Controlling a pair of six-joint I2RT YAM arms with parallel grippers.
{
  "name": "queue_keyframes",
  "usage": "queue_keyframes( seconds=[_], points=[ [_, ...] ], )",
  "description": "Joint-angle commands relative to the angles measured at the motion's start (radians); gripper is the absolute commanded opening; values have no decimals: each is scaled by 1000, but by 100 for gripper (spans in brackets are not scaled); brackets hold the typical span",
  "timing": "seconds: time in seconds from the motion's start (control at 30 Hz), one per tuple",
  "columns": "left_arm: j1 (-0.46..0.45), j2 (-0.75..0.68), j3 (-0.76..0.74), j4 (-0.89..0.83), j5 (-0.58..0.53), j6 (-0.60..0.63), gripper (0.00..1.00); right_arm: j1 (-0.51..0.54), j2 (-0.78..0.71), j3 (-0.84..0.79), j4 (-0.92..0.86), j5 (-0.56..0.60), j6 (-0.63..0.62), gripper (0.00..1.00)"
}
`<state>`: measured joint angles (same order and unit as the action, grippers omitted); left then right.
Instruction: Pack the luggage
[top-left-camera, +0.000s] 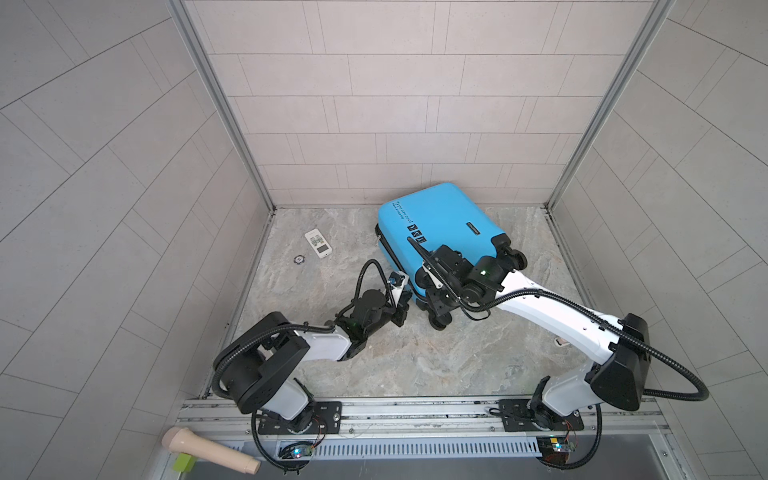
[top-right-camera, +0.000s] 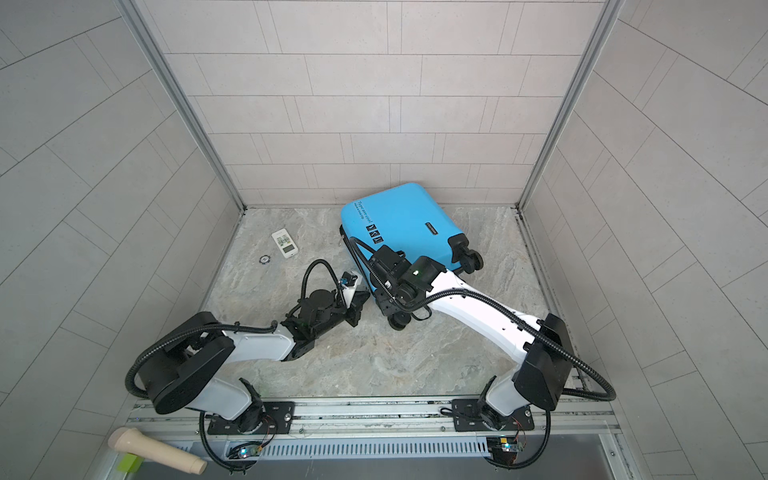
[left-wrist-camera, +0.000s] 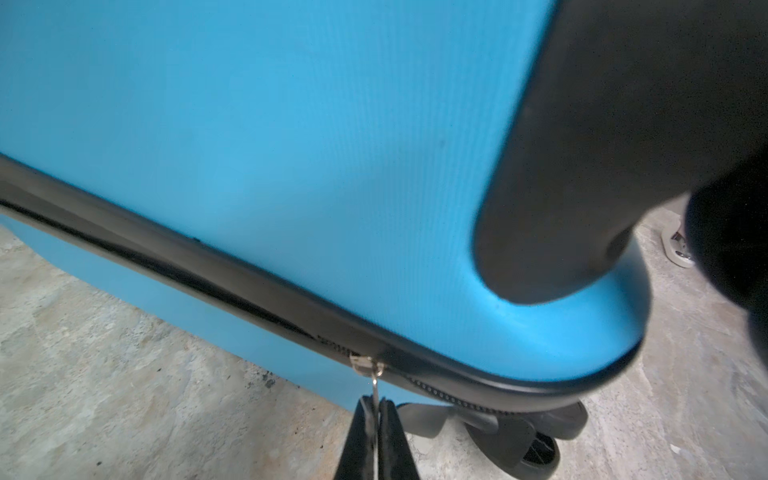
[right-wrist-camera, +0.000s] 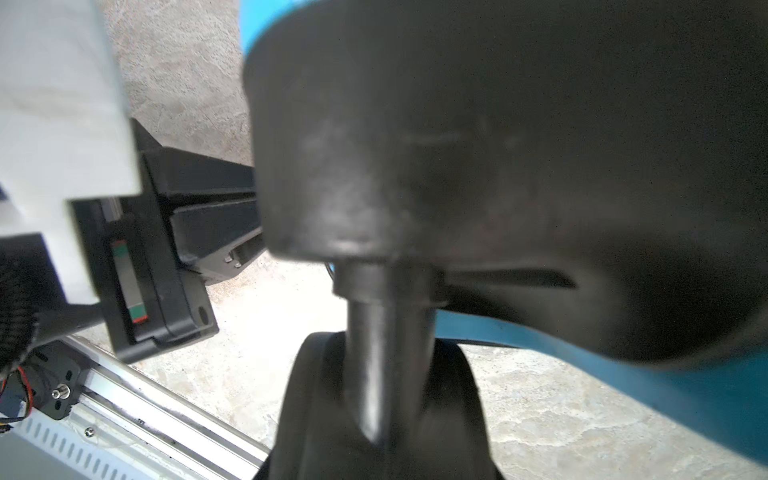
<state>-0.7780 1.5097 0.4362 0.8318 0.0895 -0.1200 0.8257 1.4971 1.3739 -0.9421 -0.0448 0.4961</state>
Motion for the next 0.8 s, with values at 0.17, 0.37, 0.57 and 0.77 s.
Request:
queue_keyframes(
  seconds=[0.17, 0.37, 0.57, 0.77],
  points=[
    [-147, -30, 4, 46, 132, 24, 0, 0, -9, 78, 291, -18, 27, 0],
    [-189, -23, 7, 73, 104, 9, 0, 0, 6, 43, 343, -59, 61, 0],
    [-229, -16, -12, 115, 77, -2, 0, -22, -18, -51, 413, -86, 104, 0],
    [-233, -50, -42, 90, 95, 5, 0, -75, -90, -50, 379, -116, 65, 0]
  ],
)
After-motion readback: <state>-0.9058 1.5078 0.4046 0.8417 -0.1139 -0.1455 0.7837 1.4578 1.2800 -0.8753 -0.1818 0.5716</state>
